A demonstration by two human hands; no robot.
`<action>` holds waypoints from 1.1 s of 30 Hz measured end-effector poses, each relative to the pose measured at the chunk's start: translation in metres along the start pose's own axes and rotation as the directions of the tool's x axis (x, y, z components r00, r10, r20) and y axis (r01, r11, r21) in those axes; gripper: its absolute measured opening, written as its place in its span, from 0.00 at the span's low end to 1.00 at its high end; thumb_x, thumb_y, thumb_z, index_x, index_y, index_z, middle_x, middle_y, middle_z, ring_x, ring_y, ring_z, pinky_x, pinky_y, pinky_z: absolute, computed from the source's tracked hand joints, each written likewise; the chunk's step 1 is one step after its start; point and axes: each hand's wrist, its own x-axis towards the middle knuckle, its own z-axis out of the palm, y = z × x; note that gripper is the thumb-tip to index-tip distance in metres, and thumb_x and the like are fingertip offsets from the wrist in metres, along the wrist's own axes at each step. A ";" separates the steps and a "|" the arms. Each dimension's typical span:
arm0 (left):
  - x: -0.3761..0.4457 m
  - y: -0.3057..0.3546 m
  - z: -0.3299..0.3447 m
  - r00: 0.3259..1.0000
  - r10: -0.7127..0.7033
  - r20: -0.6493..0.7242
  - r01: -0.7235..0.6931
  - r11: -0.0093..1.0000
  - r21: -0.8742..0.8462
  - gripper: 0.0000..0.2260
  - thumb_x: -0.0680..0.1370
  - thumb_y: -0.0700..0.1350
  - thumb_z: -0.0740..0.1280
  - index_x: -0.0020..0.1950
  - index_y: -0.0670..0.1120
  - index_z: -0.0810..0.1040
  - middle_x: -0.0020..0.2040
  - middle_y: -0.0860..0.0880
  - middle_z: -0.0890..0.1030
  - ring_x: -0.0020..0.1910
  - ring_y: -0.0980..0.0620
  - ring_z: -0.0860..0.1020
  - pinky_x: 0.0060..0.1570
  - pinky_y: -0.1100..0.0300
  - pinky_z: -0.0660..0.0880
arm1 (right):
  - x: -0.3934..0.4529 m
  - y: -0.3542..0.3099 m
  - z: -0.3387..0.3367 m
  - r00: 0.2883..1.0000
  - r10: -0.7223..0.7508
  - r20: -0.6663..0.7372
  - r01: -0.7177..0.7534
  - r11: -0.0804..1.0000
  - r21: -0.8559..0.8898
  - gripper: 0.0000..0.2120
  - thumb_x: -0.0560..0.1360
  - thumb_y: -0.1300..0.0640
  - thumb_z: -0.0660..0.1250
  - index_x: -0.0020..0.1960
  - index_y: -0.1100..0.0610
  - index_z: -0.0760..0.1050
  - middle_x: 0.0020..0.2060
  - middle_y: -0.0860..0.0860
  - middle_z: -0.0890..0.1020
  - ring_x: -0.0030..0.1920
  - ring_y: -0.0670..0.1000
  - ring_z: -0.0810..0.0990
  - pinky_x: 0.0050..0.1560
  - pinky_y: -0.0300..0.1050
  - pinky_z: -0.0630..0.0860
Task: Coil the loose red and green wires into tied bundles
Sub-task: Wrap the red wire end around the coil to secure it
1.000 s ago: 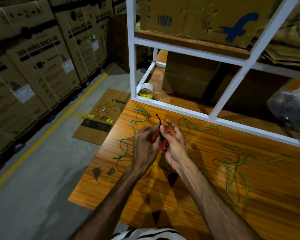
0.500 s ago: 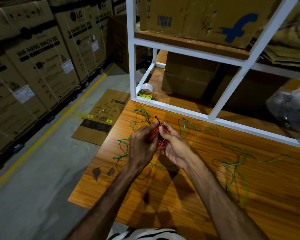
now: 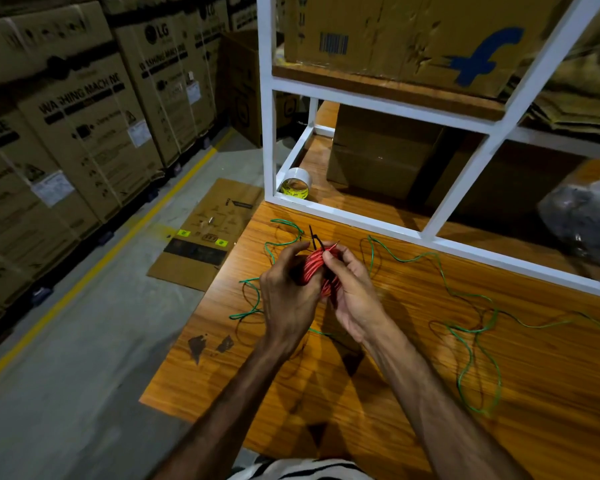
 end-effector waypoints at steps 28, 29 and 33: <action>0.034 0.014 -0.005 0.721 -0.559 0.410 0.692 0.622 -0.368 0.02 0.75 0.39 0.75 0.44 0.44 0.84 0.42 0.44 0.84 0.40 0.47 0.81 0.37 0.56 0.74 | -0.003 -0.008 -0.008 0.999 -0.029 0.044 0.030 0.999 -0.017 0.12 0.79 0.61 0.67 0.62 0.57 0.74 0.53 0.55 0.83 0.54 0.59 0.80 0.34 0.48 0.84; 0.034 0.013 -0.004 0.736 -0.553 0.390 0.676 0.635 -0.376 0.01 0.75 0.39 0.75 0.44 0.43 0.84 0.42 0.44 0.84 0.40 0.47 0.81 0.38 0.55 0.74 | -0.003 -0.007 -0.007 0.998 -0.045 0.044 0.046 0.998 -0.029 0.11 0.79 0.61 0.67 0.62 0.56 0.74 0.53 0.55 0.83 0.53 0.58 0.80 0.33 0.48 0.83; 0.027 0.010 0.000 0.799 -0.512 0.315 0.602 0.670 -0.435 0.03 0.75 0.41 0.77 0.45 0.42 0.86 0.44 0.43 0.85 0.44 0.44 0.82 0.44 0.47 0.77 | -0.003 -0.004 -0.007 0.994 -0.099 0.049 0.102 0.993 -0.067 0.09 0.78 0.59 0.68 0.59 0.54 0.76 0.53 0.54 0.83 0.52 0.56 0.81 0.32 0.49 0.83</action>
